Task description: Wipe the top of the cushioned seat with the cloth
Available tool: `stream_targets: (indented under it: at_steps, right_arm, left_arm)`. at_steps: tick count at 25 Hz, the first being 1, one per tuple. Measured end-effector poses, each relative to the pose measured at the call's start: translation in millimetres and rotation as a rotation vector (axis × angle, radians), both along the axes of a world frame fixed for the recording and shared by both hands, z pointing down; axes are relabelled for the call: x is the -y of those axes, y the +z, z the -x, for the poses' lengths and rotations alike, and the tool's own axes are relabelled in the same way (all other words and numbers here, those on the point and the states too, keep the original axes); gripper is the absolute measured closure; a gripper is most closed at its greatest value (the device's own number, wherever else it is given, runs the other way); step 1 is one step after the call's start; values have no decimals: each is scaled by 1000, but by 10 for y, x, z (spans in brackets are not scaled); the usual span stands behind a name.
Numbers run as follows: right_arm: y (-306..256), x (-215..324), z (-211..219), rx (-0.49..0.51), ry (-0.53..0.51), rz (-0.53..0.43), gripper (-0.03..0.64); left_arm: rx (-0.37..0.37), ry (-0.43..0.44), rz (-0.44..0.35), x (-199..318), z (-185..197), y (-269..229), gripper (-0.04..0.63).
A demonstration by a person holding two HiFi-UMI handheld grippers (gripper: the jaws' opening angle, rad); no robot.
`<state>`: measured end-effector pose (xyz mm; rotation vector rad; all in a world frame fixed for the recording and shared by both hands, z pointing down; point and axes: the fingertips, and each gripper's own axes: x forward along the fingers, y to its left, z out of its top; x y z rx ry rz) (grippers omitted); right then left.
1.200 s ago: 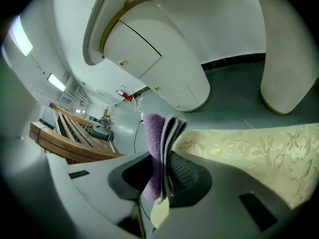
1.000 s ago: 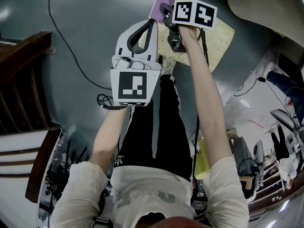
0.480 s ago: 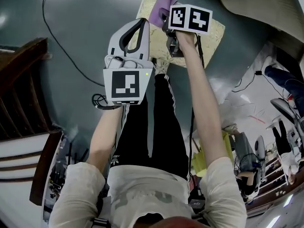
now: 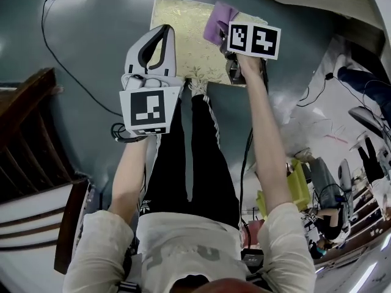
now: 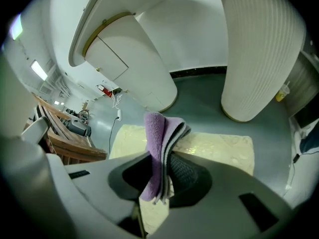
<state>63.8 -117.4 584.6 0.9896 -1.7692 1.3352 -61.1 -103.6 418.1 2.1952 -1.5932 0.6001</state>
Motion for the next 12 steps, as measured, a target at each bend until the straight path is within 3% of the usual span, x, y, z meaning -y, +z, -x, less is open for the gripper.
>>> stream_targets:
  at_steps: [12]
  right_arm:
    - [31,-139,-1130,-128,72,-3,525]
  left_arm:
    - [4,68,5,83,-350,55,589]
